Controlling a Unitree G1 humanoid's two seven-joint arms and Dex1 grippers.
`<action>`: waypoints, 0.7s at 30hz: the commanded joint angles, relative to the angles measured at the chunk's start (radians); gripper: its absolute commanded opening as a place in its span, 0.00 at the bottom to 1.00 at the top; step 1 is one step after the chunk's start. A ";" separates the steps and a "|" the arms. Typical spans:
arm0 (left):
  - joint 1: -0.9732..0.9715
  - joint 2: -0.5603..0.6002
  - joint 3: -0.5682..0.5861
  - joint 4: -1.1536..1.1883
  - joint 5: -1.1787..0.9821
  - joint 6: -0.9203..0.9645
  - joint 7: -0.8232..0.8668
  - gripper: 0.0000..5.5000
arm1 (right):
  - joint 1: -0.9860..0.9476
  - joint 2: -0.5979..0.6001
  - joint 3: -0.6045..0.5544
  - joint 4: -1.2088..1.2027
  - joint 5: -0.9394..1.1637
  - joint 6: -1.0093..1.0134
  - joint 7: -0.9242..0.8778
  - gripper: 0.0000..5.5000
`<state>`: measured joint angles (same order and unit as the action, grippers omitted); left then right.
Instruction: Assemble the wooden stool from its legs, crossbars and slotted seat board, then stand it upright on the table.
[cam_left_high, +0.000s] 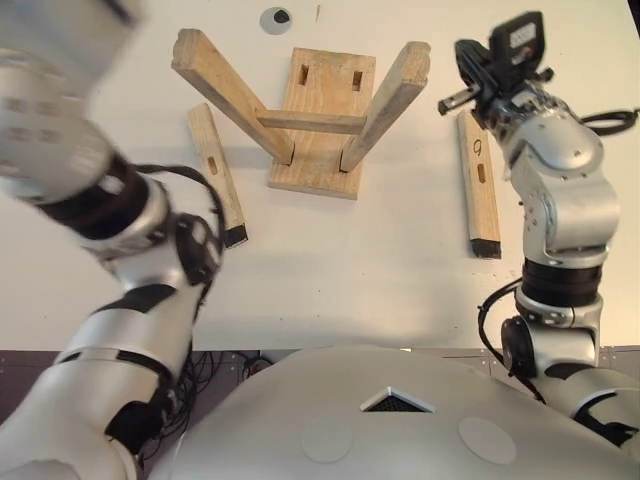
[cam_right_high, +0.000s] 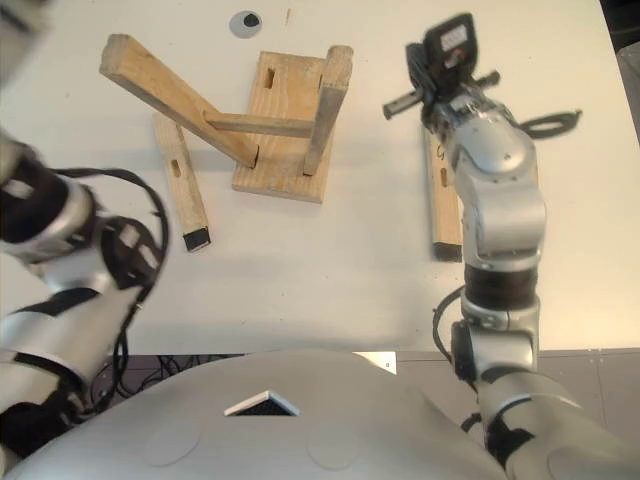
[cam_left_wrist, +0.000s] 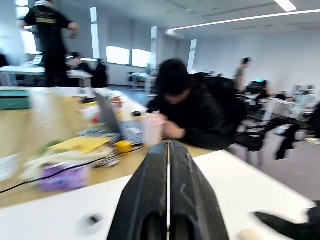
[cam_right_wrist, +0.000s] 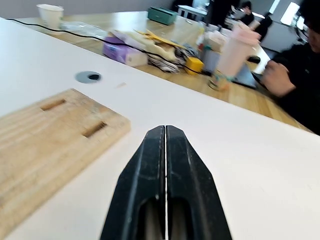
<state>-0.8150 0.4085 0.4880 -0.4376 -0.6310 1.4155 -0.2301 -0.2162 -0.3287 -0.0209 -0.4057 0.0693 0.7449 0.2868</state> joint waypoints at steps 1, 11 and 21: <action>0.247 0.224 -0.092 -0.077 -0.022 0.110 -0.095 0.00 | -0.015 0.004 0.051 -0.109 0.013 0.089 0.002 0.00; 0.230 0.005 -0.485 0.139 0.129 -0.185 -0.069 0.00 | -0.221 0.094 0.468 -0.002 -0.051 0.083 0.073 0.00; -0.001 -0.083 -0.552 0.832 0.434 -0.821 -0.067 0.00 | -0.403 0.136 0.513 0.224 -0.087 -0.075 0.175 0.00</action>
<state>-0.8089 0.3378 -0.0993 0.3811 -0.2080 0.6614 -0.3057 -0.5788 -0.1990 0.5537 -0.2107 -0.0293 0.7003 0.4557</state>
